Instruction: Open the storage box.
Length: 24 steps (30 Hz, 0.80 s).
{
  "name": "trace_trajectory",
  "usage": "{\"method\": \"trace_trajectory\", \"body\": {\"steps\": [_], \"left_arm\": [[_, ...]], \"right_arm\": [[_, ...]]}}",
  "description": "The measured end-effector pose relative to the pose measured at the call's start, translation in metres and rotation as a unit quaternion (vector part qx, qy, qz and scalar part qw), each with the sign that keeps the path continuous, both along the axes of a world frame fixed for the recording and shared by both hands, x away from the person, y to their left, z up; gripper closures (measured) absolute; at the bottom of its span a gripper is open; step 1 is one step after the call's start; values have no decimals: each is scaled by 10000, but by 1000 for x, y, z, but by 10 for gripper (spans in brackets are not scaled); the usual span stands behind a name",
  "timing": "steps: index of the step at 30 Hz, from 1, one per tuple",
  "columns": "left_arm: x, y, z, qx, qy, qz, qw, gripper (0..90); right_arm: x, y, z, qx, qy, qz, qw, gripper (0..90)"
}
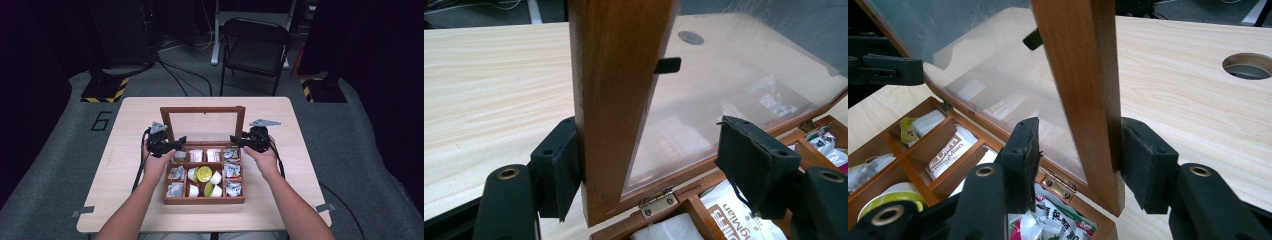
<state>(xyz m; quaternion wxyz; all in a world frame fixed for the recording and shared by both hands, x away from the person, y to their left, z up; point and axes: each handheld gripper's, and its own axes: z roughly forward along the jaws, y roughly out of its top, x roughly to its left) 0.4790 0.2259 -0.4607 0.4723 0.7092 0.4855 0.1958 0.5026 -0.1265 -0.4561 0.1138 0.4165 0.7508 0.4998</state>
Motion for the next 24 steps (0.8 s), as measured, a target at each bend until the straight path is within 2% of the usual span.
{"method": "trace_trajectory", "body": {"steps": [9, 18, 21, 24], "left_arm": [[4, 0, -1, -82, 38, 43, 9999, 292], [9, -1, -4, -27, 12, 98, 9999, 308], [11, -3, -5, -37, 14, 208, 9998, 322], [13, -1, -5, -49, 41, 206, 9998, 327]], "right_arm": [[3, -2, -1, -12, -24, 17, 10000, 554], [8, -1, -4, -5, -55, -79, 10000, 586], [10, 0, -4, -75, -77, -94, 9999, 589], [13, 4, -1, -333, -94, -91, 9994, 585]]}}
